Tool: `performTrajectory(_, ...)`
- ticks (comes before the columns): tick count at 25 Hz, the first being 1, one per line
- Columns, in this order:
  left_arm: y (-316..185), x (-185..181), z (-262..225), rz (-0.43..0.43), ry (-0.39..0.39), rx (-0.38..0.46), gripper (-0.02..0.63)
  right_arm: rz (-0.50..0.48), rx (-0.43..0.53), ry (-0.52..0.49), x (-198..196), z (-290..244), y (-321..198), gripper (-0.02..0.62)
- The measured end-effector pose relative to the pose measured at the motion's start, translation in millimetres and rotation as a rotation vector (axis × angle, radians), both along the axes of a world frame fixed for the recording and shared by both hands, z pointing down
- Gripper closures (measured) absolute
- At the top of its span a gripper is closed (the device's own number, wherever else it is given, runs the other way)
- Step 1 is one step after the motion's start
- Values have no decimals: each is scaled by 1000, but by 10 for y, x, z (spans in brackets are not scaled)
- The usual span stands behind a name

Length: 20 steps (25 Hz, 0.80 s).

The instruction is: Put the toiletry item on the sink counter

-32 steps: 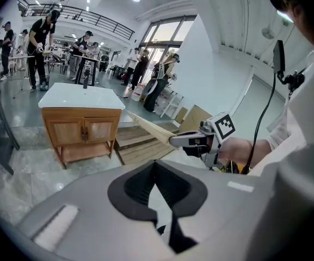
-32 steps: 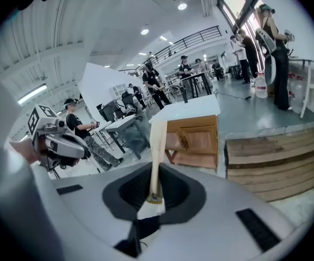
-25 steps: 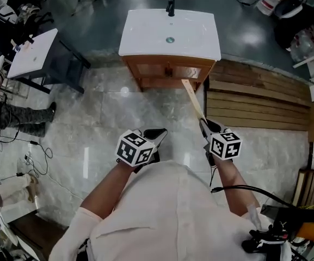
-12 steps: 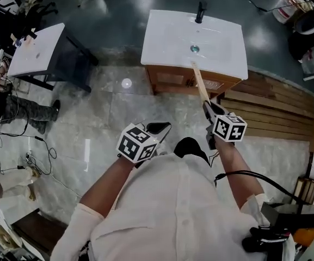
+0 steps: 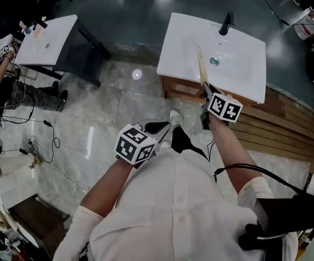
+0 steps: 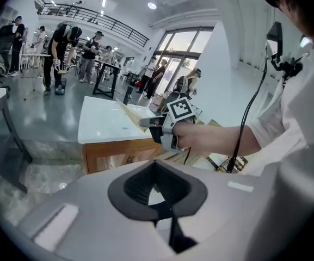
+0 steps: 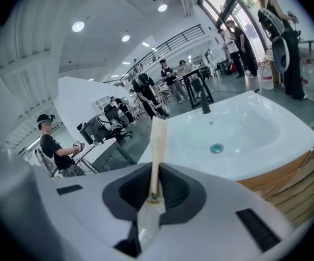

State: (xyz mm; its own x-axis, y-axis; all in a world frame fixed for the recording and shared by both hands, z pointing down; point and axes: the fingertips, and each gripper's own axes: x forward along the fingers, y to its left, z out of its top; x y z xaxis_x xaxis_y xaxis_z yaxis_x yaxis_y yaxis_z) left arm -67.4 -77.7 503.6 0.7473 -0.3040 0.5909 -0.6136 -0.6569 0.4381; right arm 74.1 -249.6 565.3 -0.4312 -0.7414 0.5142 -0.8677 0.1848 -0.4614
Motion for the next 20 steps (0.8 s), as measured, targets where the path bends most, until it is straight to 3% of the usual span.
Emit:
performTrajectory(12,-1181,-162,-99,-128,-33,-8,600,-9,-56,5,-540,465,-1560,569)
performTrajectory(20,-1600,-201,-4,-197,-48,-60,600,39,-126,-50,-750,786,-2125,569)
